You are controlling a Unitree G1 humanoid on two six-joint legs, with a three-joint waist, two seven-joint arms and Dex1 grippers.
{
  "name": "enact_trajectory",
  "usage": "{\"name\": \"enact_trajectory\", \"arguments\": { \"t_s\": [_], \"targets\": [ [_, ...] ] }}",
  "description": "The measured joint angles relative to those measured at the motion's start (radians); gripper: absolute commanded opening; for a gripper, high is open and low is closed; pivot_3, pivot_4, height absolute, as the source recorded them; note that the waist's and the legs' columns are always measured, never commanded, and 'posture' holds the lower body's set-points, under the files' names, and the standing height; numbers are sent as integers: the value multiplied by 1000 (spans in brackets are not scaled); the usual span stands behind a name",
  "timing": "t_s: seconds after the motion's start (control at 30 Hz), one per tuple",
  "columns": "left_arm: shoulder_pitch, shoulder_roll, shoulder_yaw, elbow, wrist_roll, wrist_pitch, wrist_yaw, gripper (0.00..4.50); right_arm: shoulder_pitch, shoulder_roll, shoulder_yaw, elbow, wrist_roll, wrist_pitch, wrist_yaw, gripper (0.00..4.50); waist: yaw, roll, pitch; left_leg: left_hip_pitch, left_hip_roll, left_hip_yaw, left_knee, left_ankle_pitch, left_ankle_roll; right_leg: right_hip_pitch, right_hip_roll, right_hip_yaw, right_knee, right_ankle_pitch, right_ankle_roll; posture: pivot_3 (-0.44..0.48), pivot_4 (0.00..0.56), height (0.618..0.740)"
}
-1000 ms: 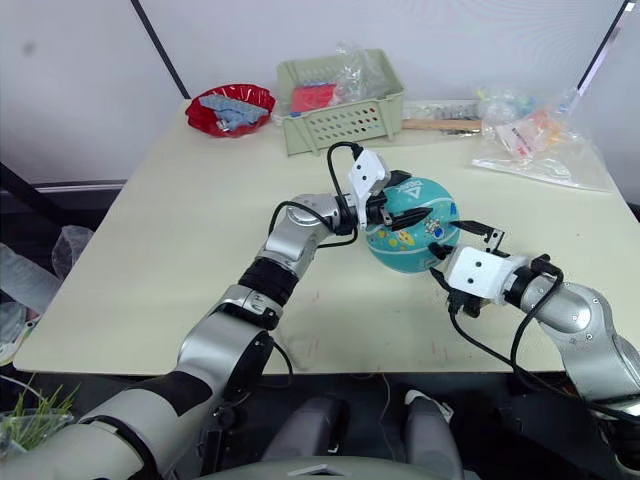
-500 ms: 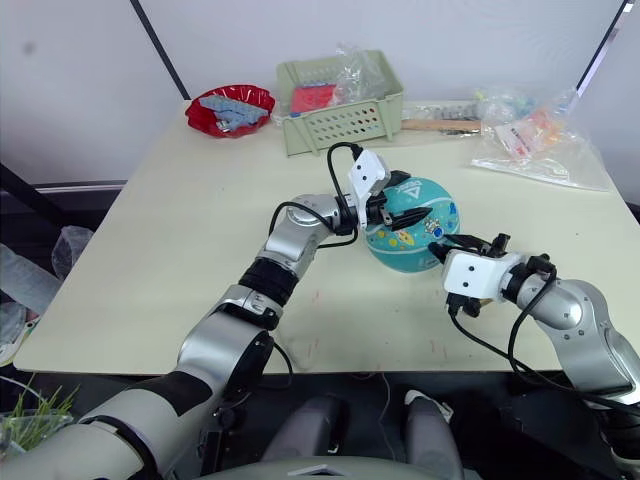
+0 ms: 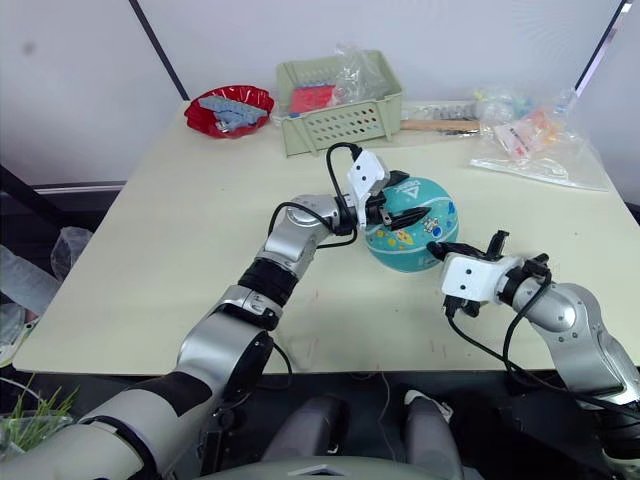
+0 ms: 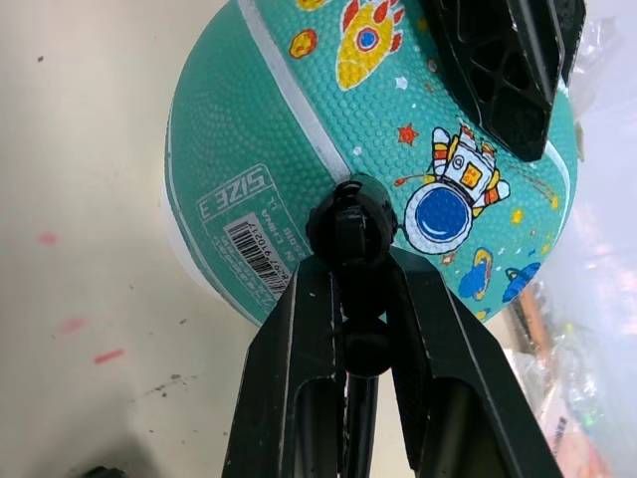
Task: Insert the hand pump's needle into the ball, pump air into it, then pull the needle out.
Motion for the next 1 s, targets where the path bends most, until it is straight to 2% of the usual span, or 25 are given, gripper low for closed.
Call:
{"name": "enact_trajectory", "arguments": {
  "t_s": [0.17, 0.47, 0.87, 1.0],
  "targets": [
    [0, -5, -3, 3, 19, -8, 15, 4500, 15, 2, -26, -1, 43, 5, 14, 91, 4, 0, 0, 0, 0, -1, 0, 0, 0, 0, 0, 0, 0, 0, 0, 0, 150, 740],
    [13, -22, -25, 5, 48, -54, 28, 4500, 58, -13, -95, -102, 150, 160, 88, 91, 25, 0, 0, -4, -1, -5, -1, 0, 0, 0, -1, -5, -2, 1, -2, 0, 150, 740],
    [15, -27, -42, 6, 64, -72, 33, 4500, 78, -19, -136, -173, 193, 266, 127, 91, 28, 1, 0, -7, -4, -11, -1, 0, 0, 0, -3, -11, -5, 0, -2, 0, 150, 740],
    [6, -27, -103, 13, 119, -138, 80, 4500, 101, -34, -162, -222, 211, 334, 145, 91, 35, 1, 0, -8, -5, -13, -1, 0, 0, 0, -4, -13, -6, 0, -2, 0, 150, 740]
  ]
}}
